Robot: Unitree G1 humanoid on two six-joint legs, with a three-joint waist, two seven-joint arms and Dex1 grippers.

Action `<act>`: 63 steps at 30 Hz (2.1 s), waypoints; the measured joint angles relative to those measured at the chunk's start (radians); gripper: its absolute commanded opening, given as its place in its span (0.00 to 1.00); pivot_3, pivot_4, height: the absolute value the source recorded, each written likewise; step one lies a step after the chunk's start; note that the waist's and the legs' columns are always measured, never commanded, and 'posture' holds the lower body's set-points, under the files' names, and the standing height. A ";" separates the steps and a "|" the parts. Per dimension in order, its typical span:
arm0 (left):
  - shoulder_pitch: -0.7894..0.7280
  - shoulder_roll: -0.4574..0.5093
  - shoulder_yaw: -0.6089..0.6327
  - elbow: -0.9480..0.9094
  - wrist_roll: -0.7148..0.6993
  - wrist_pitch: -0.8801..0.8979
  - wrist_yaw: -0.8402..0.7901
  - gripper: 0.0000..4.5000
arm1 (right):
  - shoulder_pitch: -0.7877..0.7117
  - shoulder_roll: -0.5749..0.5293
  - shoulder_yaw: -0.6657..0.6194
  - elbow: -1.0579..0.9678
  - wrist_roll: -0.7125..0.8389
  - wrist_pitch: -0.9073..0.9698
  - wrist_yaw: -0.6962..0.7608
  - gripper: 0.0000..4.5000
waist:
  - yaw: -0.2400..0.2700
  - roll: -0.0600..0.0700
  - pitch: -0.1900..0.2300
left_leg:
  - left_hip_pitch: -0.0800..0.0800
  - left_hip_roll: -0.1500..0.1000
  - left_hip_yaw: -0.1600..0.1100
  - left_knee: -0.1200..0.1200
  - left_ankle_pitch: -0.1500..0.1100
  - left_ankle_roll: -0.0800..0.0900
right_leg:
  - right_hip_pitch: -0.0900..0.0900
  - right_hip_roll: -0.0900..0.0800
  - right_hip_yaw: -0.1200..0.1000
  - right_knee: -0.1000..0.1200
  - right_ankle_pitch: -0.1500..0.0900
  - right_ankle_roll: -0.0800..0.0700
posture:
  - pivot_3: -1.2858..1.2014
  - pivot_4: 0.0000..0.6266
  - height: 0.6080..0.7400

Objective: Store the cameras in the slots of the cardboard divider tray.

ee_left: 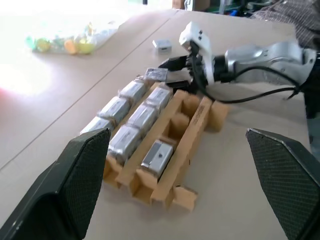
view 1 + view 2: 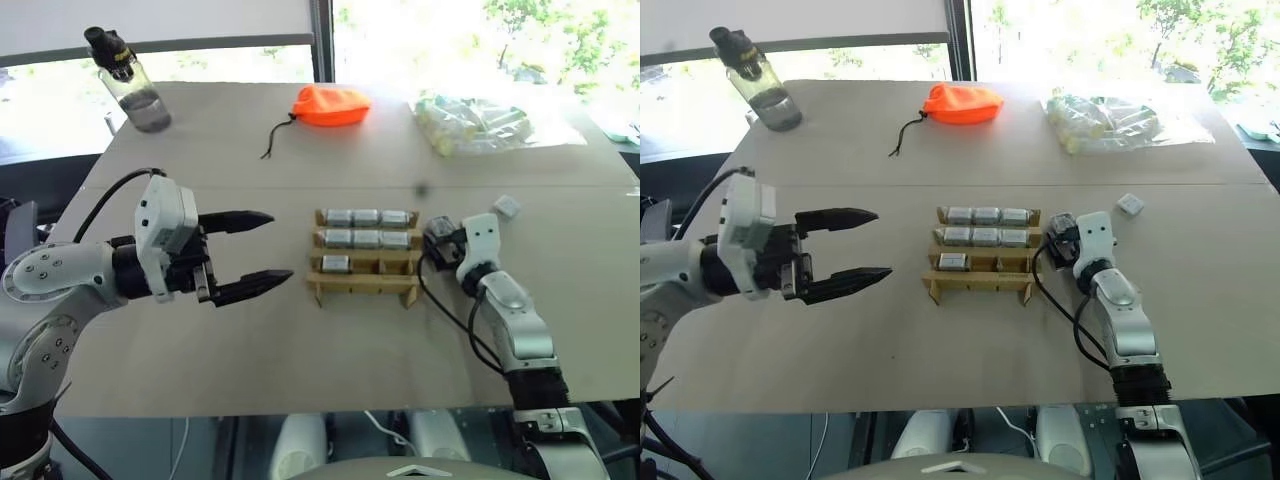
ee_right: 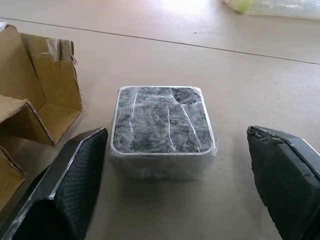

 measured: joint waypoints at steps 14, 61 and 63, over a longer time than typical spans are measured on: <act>0.001 0.016 -0.045 -0.002 0.069 -0.007 0.014 1.00 | 0.002 -0.039 0.018 0.008 -0.024 -0.068 0.032 0.44 | 0.003 0.000 0.000 | -0.001 0.000 0.000 0.000 0.000 0.000 | 0.000 0.000 0.000 0.000 0.000 0.000 | 0.52 0.24 0.89; -0.616 -0.242 -0.588 0.457 0.345 0.033 -0.216 0.15 | -0.485 -0.425 0.451 0.227 -0.565 -1.258 0.291 0.76 | 0.006 -0.007 0.006 | 0.000 -0.001 0.003 0.004 0.001 -0.001 | -0.001 0.001 -0.001 0.004 0.000 0.000 | 0.52 0.24 0.89; -0.616 -0.251 -0.590 0.457 0.349 0.033 -0.219 0.15 | -0.485 -0.418 0.451 0.221 -0.563 -1.259 0.287 0.94 | 0.004 -0.007 0.006 | 0.000 -0.001 0.004 0.004 0.001 -0.001 | -0.001 0.001 -0.001 0.004 0.000 0.000 | 0.52 0.24 0.89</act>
